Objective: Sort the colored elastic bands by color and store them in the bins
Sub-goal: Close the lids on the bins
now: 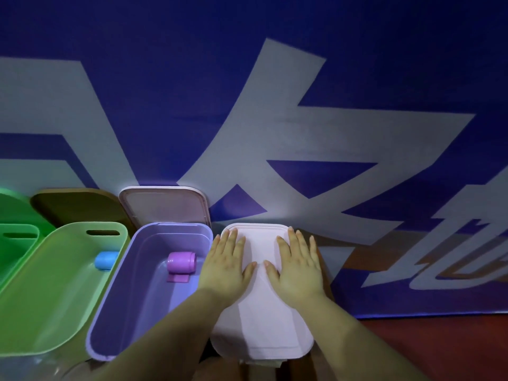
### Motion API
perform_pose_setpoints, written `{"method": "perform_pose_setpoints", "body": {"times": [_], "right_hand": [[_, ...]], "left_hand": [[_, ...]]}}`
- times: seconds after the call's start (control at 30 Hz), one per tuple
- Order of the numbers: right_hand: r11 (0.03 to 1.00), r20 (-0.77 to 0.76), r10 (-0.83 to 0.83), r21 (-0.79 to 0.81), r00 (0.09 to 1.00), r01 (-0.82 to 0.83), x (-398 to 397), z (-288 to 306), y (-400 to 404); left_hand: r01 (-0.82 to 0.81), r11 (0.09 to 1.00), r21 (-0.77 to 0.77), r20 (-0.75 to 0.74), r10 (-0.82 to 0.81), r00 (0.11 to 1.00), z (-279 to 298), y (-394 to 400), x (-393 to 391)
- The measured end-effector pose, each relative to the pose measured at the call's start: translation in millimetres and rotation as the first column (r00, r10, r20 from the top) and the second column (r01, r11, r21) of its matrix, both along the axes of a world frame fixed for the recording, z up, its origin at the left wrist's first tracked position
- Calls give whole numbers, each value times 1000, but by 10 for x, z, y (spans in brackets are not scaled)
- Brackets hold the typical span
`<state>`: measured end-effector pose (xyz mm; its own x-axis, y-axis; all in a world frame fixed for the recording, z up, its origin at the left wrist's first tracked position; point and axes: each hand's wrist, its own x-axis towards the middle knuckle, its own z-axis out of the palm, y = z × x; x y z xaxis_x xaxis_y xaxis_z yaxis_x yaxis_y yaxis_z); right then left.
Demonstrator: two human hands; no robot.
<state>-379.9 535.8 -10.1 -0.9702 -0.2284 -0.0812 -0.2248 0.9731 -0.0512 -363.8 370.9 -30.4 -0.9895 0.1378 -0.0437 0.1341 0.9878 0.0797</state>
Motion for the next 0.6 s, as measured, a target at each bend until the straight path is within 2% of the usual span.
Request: {"method": "perform_pose_setpoints", "body": {"times": [0.07, 0.17, 0.2, 0.37, 0.47, 0.53, 0.6], "right_hand": [[999, 15, 9, 35, 1000, -10, 29, 133, -19], [997, -7, 50, 54, 999, -50, 48, 350, -36], [998, -12, 59, 17, 998, -59, 58, 426, -60], [983, -80, 120, -128, 990, -129, 168, 913, -473], [966, -142, 126, -209, 982, -154, 229, 1156, -876], [954, -174, 90, -268, 981, -135, 248, 1251, -1144], [928, -158, 18, -365, 987, -75, 253, 1303, -1402]], "left_hand": [[-44, 999, 22, -35, 44, 998, 125, -5, 21], [-135, 982, 134, -90, 148, 985, 360, -97, 79], [-150, 982, 113, -143, 165, 976, 413, -173, 102], [-307, 928, 214, -167, 344, 924, 902, -732, 297], [-401, 827, 394, -177, 496, 850, 1167, -1127, 317], [-445, 718, 536, -82, 568, 819, 1317, -1331, 325], [-482, 643, 596, 5, 597, 802, 1396, -1505, 321]]}}
